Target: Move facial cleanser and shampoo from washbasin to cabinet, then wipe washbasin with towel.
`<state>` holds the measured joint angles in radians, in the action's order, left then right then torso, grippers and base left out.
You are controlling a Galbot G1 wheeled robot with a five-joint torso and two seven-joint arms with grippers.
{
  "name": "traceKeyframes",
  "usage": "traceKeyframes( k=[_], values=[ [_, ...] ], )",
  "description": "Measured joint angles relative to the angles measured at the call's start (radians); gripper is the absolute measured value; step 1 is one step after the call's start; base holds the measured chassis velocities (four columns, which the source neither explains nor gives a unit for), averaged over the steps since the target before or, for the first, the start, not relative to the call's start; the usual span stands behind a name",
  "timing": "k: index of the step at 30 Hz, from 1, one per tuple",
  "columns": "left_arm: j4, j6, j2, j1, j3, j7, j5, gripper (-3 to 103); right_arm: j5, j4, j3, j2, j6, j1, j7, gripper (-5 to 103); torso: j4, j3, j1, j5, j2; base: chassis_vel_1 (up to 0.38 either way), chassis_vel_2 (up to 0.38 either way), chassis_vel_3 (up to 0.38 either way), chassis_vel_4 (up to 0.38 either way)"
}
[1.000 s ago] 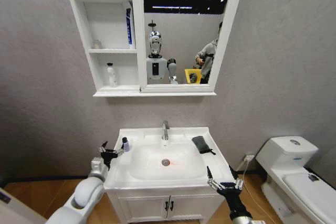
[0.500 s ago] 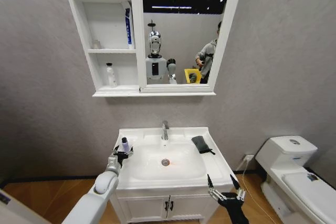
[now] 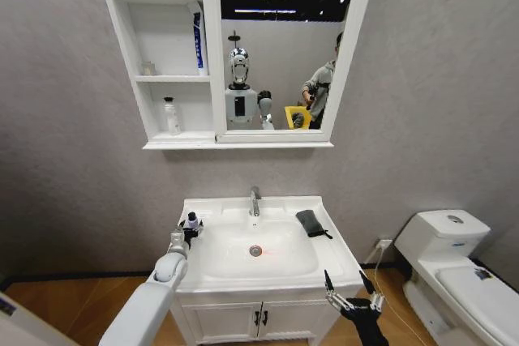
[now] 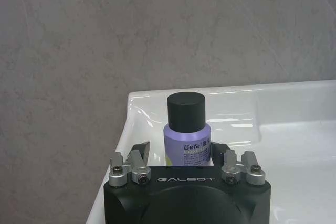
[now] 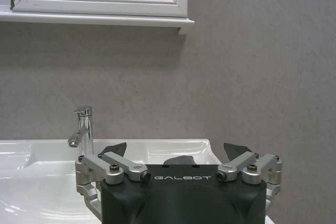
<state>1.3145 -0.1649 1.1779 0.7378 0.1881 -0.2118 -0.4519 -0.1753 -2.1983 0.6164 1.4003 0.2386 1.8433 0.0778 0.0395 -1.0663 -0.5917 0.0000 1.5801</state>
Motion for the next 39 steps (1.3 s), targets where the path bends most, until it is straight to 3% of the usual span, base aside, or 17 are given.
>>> traceKeyframes(
  k=[6,12,17,19,20,23,24,26,27,29,32,34,35,38,39],
  values=[
    [0.022,0.009,-0.020,0.003,0.000,0.020,0.004,45,0.000,0.006,0.000,0.000,0.000,-0.002,0.000,100,0.0001,0.000,0.000,-0.0001,0.000,0.000,0.000,0.000,0.000],
    [0.125,-0.012,-0.067,0.027,-0.002,-0.001,-0.030,43,0.001,0.012,0.001,-0.002,0.000,-0.005,0.000,100,0.0001,0.000,0.000,-0.0001,0.000,0.000,0.000,0.000,0.000],
    [0.312,-0.056,-0.165,0.053,-0.005,-0.051,-0.116,43,0.004,0.012,0.001,-0.003,0.001,-0.005,0.000,100,0.0000,0.000,0.000,-0.0002,0.000,0.000,0.000,0.000,0.000],
    [0.453,-0.089,-0.253,0.048,-0.003,-0.075,-0.191,43,0.008,0.017,-0.001,-0.002,0.002,-0.008,0.000,100,0.0003,0.000,0.000,-0.0006,0.000,0.000,0.000,0.000,0.000],
    [0.453,-0.089,-0.253,0.048,-0.003,-0.075,-0.191,43,0.008,0.017,-0.001,-0.002,0.002,-0.008,0.000,100,0.0003,0.000,0.000,-0.0006,0.000,0.000,0.000,0.000,0.000],
    [0.638,-0.157,-0.425,-0.012,0.011,-0.107,-0.351,43,0.021,0.026,-0.012,0.003,0.003,-0.014,-0.001,100,0.0000,0.000,0.000,0.0002,0.000,0.000,0.000,0.000,0.000],
    [0.638,-0.157,-0.425,-0.012,0.011,-0.107,-0.351,43,0.021,0.026,-0.012,0.003,0.003,-0.014,-0.001,100,0.0000,0.000,0.000,0.0002,0.000,0.000,0.000,0.000,0.000],
    [0.730,-0.215,-0.542,-0.095,0.015,-0.128,-0.494,43,0.029,0.026,-0.021,0.005,0.003,-0.018,-0.002,100,-0.0001,0.000,0.000,-0.0002,0.000,0.000,0.000,0.000,0.000],
    [0.730,-0.215,-0.542,-0.095,0.015,-0.128,-0.494,43,0.029,0.026,-0.021,0.005,0.003,-0.018,-0.002,100,-0.0001,0.000,0.000,-0.0002,0.000,0.000,0.000,0.000,0.000],
    [0.785,-0.275,-0.646,-0.239,0.005,-0.138,-0.657,43,0.033,0.028,-0.025,0.006,0.003,-0.023,-0.003,100,0.0000,0.000,0.000,-0.0002,0.000,0.000,0.000,0.000,0.000],
    [0.790,-0.296,-0.673,-0.318,-0.009,-0.137,-0.707,43,0.035,0.030,-0.025,0.006,0.003,-0.025,-0.002,100,-0.0001,0.000,0.000,-0.0001,0.000,0.000,0.000,0.000,0.000],
    [0.758,-0.368,-0.707,-0.560,-0.119,-0.154,-0.854,43,0.035,0.029,-0.024,0.007,0.003,-0.024,-0.002,100,0.0002,0.000,0.000,-0.0002,0.000,0.000,0.000,0.000,0.000],
    [0.758,-0.368,-0.707,-0.560,-0.119,-0.154,-0.854,43,0.035,0.029,-0.024,0.007,0.003,-0.024,-0.002,100,0.0002,0.000,0.000,-0.0002,0.000,0.000,0.000,0.000,0.000],
    [0.672,-0.464,-0.696,-0.848,-0.291,-0.180,-1.018,43,0.035,0.028,-0.023,0.006,0.009,-0.020,-0.001,100,0.0000,0.000,0.000,0.0002,0.000,0.000,0.000,0.000,0.000],
    [0.672,-0.464,-0.696,-0.848,-0.291,-0.180,-1.018,43,0.035,0.028,-0.023,0.006,0.009,-0.020,-0.001,100,0.0000,0.000,0.000,0.0002,0.000,0.000,0.000,0.000,0.000]
  ],
)
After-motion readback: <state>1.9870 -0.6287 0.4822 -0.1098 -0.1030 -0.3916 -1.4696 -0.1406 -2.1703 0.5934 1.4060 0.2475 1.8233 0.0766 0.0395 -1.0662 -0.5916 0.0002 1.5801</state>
